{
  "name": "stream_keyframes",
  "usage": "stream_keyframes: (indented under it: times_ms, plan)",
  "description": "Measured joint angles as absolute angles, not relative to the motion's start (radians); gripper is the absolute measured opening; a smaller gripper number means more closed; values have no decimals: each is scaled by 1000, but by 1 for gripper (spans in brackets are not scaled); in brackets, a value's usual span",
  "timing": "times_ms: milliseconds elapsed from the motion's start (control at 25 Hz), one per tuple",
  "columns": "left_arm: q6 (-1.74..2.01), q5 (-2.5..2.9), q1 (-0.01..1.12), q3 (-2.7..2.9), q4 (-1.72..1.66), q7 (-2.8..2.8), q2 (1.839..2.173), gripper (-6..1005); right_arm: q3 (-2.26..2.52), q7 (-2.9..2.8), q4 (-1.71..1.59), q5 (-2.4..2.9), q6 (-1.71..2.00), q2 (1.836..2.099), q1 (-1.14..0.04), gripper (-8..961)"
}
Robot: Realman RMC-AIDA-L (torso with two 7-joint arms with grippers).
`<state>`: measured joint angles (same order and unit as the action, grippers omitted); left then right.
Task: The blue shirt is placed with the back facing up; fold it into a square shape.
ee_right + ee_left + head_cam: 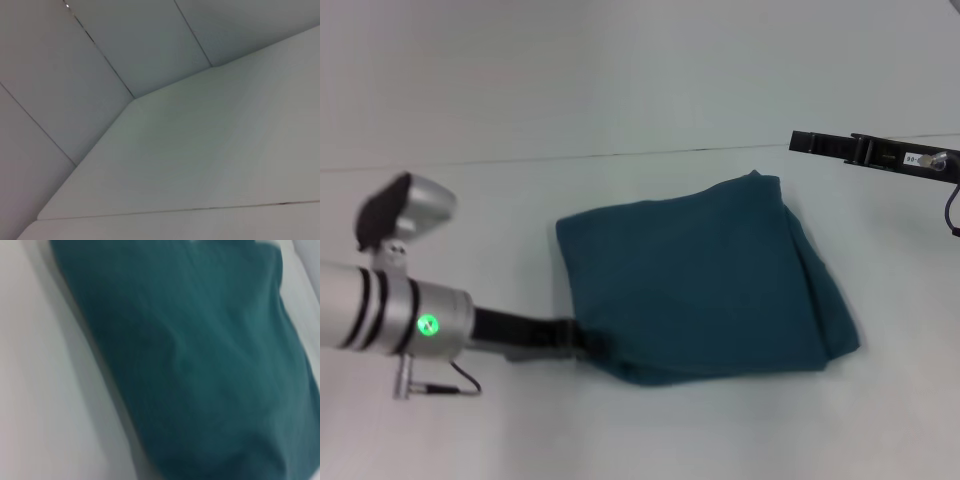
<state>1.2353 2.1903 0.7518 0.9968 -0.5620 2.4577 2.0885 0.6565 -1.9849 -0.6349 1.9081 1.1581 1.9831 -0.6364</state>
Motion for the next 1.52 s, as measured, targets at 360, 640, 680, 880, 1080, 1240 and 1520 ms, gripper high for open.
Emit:
stream_keyframes:
  times_ms: [360,640,680,880,1080,1240,1520]
  plan:
    - [1278,2191,713,897,-608,2431,2064,42,656,-1985,-635,1908,1158,1989,-636,639]
    - [1318,2193,659,874,-628,2411,2063,41,657,-1983,-635,1908,1158,1990,-635,640]
    - [1322,2194,655,871,-629,2408,2063,41,657,-1983,-635,1908,1158,1990,-635,640]
    - [1349,2202,633,856,-629,2390,2065,41,657,-1983,-635,1908,1158,1992,-635,640]
    - [1369,2203,623,842,-629,2380,2065,41,656,-1983,-635,1908,1159,1992,-635,640]
    - [1377,2203,610,820,-630,2370,2063,41,657,-1983,-635,1908,1160,1992,-635,639]
    - [1418,2281,596,804,-637,2364,2060,76,661,-1980,-635,1908,1160,1992,-635,639]
